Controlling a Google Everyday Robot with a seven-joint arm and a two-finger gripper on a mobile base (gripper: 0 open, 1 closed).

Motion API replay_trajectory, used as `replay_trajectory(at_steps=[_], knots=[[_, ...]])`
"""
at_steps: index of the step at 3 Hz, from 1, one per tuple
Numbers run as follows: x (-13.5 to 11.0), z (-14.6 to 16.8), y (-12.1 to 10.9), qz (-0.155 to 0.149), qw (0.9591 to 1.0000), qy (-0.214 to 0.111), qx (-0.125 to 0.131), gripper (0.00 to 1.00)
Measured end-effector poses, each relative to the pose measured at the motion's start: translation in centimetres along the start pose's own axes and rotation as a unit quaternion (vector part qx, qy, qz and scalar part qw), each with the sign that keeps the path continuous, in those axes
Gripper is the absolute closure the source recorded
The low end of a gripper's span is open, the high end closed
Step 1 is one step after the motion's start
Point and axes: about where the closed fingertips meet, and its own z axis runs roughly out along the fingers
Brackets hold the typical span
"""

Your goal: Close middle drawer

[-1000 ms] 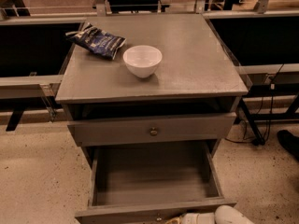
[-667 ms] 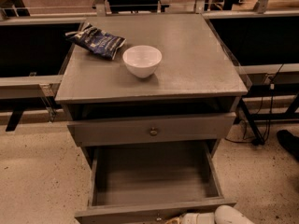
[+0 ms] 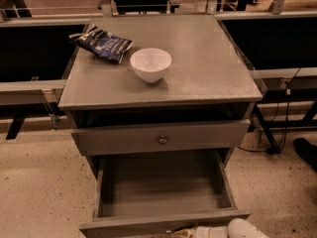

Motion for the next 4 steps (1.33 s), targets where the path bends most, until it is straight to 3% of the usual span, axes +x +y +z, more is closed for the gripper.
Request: replay_trajectory(at_steps=[1, 2, 4], knots=[[0.0, 0.0, 0.0, 0.0, 1.0, 0.0, 0.0, 0.0], [-0.1, 0.1, 0.3, 0.0, 1.0, 0.0, 0.0, 0.0], [0.7, 1.0, -2.2, -0.018, 0.9996, -0.015, -0.017, 0.41]])
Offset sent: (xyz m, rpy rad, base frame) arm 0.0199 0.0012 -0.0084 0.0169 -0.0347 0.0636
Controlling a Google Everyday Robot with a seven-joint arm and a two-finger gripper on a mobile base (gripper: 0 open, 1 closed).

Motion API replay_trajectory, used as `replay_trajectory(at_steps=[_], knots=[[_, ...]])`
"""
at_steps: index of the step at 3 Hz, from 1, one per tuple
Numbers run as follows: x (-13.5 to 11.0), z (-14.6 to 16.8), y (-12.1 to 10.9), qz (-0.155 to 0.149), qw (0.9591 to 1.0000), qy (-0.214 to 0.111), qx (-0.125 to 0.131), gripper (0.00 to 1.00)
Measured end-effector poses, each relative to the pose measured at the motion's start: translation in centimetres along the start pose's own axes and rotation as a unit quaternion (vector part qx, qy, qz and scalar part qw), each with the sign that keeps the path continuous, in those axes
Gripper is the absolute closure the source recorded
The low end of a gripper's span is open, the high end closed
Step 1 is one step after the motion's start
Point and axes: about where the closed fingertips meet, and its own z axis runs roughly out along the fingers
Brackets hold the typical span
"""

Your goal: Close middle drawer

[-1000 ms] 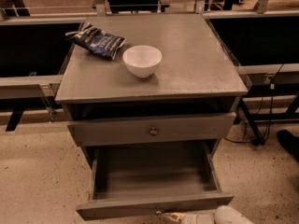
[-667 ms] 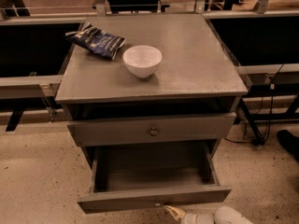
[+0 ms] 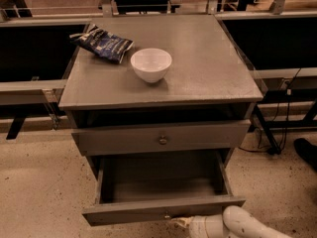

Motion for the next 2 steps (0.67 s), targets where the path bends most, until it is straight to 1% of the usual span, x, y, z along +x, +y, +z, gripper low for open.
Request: replay_trajectory(at_steps=[1, 2], knots=[[0.62, 0.44, -2.41, -0.017, 0.9998, 0.003, -0.009, 0.64], [0.7, 0.4, -3.33, -0.025, 0.9996, 0.008, -0.011, 0.87]])
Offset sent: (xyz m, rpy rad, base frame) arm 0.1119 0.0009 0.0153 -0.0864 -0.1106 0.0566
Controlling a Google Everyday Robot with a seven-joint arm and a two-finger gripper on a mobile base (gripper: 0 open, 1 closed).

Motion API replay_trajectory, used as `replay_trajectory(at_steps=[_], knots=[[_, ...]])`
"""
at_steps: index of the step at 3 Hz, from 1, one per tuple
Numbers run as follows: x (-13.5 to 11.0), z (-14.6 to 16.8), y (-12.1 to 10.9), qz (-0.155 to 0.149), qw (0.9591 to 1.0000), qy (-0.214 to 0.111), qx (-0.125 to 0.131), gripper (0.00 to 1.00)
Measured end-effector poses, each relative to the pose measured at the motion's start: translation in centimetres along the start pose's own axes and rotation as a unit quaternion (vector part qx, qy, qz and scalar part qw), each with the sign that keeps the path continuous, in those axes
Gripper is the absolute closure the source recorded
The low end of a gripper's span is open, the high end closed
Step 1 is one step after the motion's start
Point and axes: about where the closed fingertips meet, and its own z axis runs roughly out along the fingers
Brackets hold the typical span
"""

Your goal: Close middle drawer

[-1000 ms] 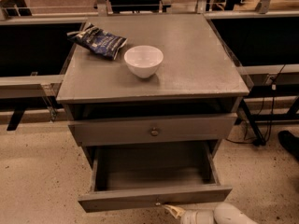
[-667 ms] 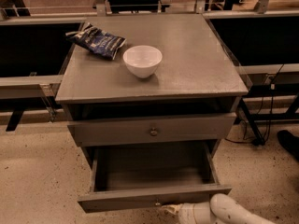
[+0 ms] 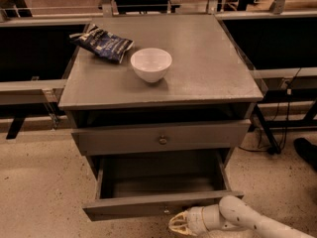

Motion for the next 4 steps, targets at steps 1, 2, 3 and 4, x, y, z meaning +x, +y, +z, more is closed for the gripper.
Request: replay_trajectory(at_steps=[1, 2, 3, 4], knots=[[0.3, 0.1, -1.2, -0.01, 0.9999, 0.005, 0.001, 1.0], [1.2, 1.3, -3.9, -0.027, 0.9996, 0.004, -0.005, 1.0], [1.2, 1.3, -3.9, -0.027, 0.9996, 0.004, -0.005, 1.0], [1.3, 3.1, -3.1, -0.021, 0.9993, -0.028, -0.009, 1.0]])
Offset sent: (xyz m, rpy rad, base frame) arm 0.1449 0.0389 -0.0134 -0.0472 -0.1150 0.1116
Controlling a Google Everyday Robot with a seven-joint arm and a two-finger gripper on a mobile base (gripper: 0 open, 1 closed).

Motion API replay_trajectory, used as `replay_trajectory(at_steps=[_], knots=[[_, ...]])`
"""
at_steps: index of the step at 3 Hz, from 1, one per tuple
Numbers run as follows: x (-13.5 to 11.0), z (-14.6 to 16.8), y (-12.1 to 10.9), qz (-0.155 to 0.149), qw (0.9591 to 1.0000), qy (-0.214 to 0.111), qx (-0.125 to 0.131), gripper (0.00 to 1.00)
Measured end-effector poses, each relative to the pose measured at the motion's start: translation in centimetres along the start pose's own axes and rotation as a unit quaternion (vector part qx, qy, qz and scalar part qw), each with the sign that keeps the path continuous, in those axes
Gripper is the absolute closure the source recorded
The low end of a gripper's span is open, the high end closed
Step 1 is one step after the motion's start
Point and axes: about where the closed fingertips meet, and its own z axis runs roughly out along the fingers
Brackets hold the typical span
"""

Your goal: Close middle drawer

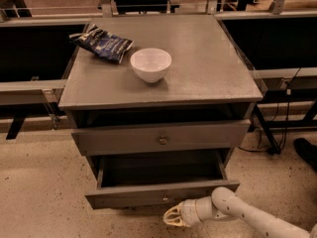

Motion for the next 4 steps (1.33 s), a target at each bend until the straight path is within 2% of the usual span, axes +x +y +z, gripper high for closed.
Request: replay_trajectory(at_steps=[1, 2, 4], knots=[[1.0, 4.1, 0.3, -0.007, 0.9995, -0.03, -0.002, 1.0], [1.8, 6.9, 0.0, -0.013, 0.9992, -0.038, -0.009, 1.0], [2.2, 9.0, -4.0, -0.034, 0.9989, -0.031, -0.01, 1.0]])
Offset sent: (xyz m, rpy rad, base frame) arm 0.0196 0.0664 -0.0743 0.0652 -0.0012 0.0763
